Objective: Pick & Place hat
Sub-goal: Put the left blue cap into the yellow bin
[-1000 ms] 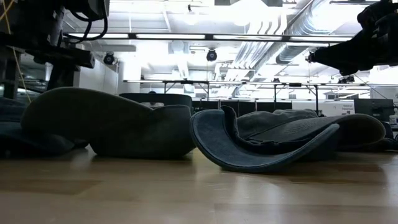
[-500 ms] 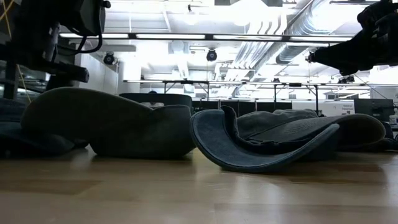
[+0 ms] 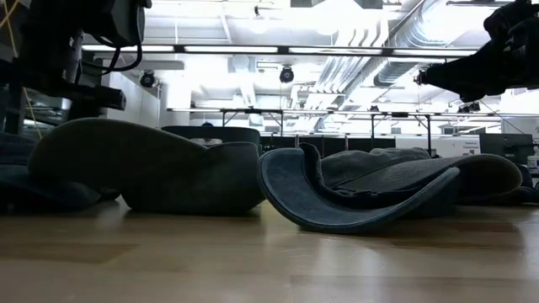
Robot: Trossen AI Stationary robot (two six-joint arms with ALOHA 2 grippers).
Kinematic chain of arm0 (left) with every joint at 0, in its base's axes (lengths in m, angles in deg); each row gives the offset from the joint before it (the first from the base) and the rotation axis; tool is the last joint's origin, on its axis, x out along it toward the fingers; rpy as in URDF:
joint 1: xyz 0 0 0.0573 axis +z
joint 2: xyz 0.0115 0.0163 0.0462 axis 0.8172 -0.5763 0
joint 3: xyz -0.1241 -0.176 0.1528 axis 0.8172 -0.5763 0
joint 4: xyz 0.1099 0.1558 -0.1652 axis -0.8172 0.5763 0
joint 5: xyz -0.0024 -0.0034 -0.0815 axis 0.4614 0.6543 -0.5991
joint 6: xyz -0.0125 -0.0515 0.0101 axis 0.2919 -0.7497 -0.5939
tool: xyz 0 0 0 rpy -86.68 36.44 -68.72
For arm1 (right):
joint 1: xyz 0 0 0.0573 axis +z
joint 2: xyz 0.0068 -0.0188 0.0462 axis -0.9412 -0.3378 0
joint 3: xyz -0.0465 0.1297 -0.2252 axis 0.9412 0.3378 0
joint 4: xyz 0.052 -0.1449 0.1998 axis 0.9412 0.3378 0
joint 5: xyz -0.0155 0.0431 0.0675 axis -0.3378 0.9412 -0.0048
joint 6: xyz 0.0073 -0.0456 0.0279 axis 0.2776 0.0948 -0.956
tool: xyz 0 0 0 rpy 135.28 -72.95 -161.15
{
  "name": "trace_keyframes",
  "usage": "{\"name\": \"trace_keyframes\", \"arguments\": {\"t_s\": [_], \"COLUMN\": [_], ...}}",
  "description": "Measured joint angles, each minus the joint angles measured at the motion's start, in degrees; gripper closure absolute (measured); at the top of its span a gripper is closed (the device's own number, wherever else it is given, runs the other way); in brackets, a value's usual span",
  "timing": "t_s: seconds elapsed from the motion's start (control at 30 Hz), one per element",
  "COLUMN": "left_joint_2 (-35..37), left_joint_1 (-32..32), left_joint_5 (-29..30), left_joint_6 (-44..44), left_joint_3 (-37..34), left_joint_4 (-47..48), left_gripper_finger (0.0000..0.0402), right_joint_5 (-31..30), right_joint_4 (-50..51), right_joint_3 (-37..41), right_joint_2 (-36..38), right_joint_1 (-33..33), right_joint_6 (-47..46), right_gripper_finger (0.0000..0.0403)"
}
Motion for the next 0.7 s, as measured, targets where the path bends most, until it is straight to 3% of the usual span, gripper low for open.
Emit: {"name": "trace_keyframes", "arguments": {"t_s": [0.17,0.47,0.7], "left_joint_2": [0.02,0.02,0.02], "left_joint_1": [0.00,0.00,0.00], "left_joint_5": [-0.19,-4.73,-4.01], "left_joint_6": [0.00,0.00,0.01], "left_joint_3": [-0.37,-6.17,-6.43], "left_joint_4": [0.04,-8.78,-9.07], "left_gripper_finger": [0.0115,0.0156,0.0221], "right_joint_5": [0.00,0.00,0.03], "right_joint_4": [0.00,-0.03,-0.04], "right_joint_3": [0.00,-0.01,0.00], "right_joint_2": [0.00,0.00,-0.02], "right_joint_1": [0.00,0.00,0.00], "right_joint_6": [0.00,-0.01,-1.89], "right_gripper_finger": [0.0279,0.0279,0.0279]}}
